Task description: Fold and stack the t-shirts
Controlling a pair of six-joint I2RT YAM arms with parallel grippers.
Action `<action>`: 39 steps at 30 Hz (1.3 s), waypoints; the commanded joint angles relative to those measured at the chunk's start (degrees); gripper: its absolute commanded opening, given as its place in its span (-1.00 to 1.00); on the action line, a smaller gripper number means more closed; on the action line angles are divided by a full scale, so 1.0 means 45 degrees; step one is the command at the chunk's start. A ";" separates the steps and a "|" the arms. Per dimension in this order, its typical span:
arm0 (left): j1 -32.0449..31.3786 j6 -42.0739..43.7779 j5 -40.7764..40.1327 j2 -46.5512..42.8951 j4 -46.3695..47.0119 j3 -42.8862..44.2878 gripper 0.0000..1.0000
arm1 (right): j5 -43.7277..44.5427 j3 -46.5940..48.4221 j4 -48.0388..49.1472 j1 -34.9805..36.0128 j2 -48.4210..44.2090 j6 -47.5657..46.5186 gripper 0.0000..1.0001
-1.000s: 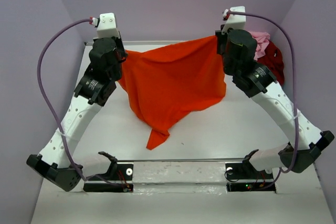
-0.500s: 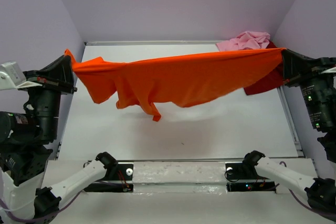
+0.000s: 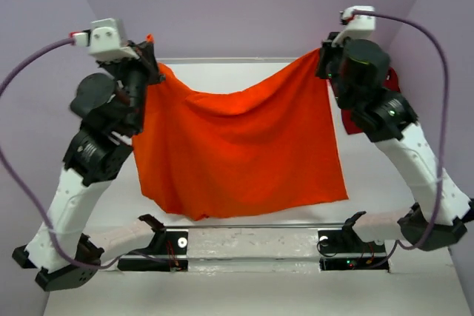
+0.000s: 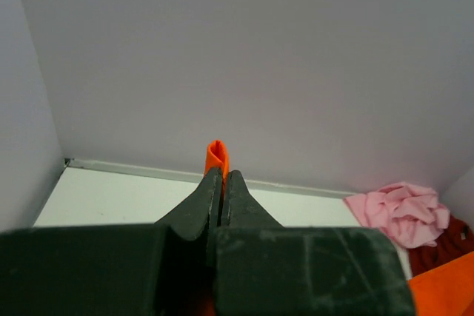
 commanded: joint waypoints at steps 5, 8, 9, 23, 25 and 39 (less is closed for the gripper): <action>0.2352 -0.0078 0.0953 0.2666 0.4044 -0.3477 -1.00 | 0.2471 -0.2382 0.2171 -0.0762 0.2205 0.0233 -1.00; 0.2453 -0.0020 0.0681 0.3993 0.5728 -0.4671 -1.00 | 0.2746 -0.3792 0.3657 -0.0881 0.2421 0.0214 -1.00; 0.2511 -0.0001 0.0449 0.4693 0.6544 -0.5352 -1.00 | 0.3036 -0.4551 0.4106 -0.0997 0.2537 0.0271 -1.00; 0.2650 -0.2474 0.0115 0.9702 0.6025 -0.5473 -1.00 | 0.1888 -0.7096 0.4463 -0.1506 0.3223 0.1540 -1.00; 0.2143 -0.3297 -0.0099 0.9002 0.5695 -0.6332 -1.00 | 0.1828 -0.7272 0.4384 -0.1506 0.2989 0.1659 -1.00; -0.1082 -0.6934 -0.1408 0.4721 0.3780 -1.0242 -0.36 | 0.1126 -0.7214 0.4286 -0.1506 0.3183 0.1834 -1.00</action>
